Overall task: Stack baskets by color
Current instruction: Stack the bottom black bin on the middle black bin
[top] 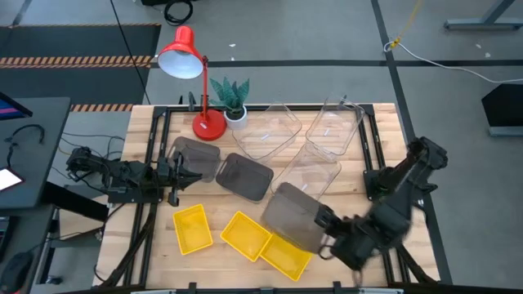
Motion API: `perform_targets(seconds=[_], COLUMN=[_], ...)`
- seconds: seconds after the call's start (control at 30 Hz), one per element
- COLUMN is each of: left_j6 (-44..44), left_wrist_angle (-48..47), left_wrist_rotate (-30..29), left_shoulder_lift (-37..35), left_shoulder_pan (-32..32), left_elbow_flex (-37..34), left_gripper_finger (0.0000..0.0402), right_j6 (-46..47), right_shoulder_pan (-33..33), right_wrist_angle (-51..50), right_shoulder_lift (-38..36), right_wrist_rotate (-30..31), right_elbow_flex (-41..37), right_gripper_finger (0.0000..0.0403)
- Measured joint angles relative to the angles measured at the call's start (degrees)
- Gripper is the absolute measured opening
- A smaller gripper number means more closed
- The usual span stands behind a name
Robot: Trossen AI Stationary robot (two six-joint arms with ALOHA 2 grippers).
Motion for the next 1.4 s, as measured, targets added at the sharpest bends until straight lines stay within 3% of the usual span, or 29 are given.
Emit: perform_targets(seconds=[0.23,0.7,1.1,1.4], left_j6=[0.00,-0.01,-0.02,0.02], left_wrist_angle=[-0.05,-0.02,-0.02,0.04], left_wrist_rotate=[0.00,-0.01,-0.01,0.00], left_shoulder_lift=[-0.01,0.01,0.00,-0.04], left_shoulder_pan=[-0.01,0.00,0.00,0.00], left_elbow_flex=[0.01,0.00,0.01,0.01], left_gripper_finger=[0.0034,0.0033,0.0028,0.0036], right_j6=[-13.05,-33.23,-44.81,-49.72], right_shoulder_pan=[-9.66,-28.36,-36.58,-42.12], right_wrist_angle=[1.64,12.57,22.69,26.06], right_shoulder_lift=[-0.01,-0.01,0.05,5.70], right_wrist_rotate=[-1.06,-11.78,-18.73,-21.93], right_elbow_flex=[-0.03,-0.03,-0.03,-0.05], right_gripper_finger=[0.0001,0.0000,0.0000,0.0000])
